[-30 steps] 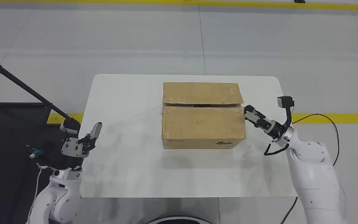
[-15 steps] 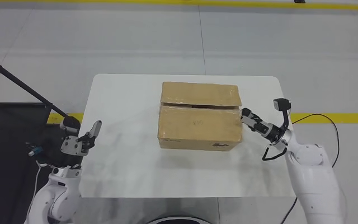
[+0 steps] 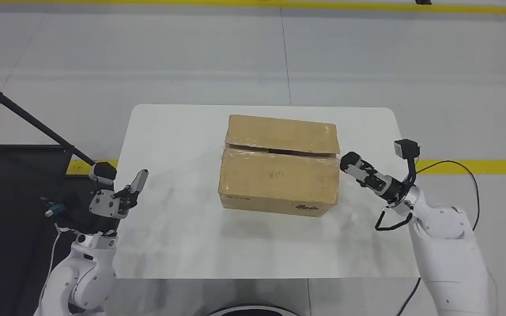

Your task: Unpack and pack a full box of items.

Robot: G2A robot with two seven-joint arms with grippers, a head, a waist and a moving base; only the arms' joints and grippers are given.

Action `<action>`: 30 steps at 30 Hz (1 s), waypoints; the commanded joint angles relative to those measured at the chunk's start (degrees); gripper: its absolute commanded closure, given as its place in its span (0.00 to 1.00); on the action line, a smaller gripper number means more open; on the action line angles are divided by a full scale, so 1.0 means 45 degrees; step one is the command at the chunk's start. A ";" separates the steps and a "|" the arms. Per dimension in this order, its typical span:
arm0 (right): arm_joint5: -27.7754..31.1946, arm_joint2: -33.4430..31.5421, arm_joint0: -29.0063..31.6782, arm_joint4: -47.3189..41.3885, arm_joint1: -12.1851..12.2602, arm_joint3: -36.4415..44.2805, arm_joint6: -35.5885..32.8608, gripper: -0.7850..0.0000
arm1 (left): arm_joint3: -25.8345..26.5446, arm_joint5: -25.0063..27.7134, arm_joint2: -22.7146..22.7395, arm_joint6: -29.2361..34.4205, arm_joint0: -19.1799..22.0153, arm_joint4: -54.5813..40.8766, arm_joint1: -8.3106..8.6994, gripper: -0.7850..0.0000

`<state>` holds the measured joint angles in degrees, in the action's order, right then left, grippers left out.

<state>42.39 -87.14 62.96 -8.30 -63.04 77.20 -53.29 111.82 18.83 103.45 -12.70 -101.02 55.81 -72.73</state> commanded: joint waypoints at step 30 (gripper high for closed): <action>-0.3008 0.0855 -0.1238 -0.6644 0.0345 -0.0541 -0.4923 0.00 | 0.0105 0.1277 -0.0339 0.2050 0.0684 -0.3569 0.0049 0.00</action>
<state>29.56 -83.32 57.23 -36.69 -61.60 74.08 -74.73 112.24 24.32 101.93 -3.57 -97.94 39.95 -72.52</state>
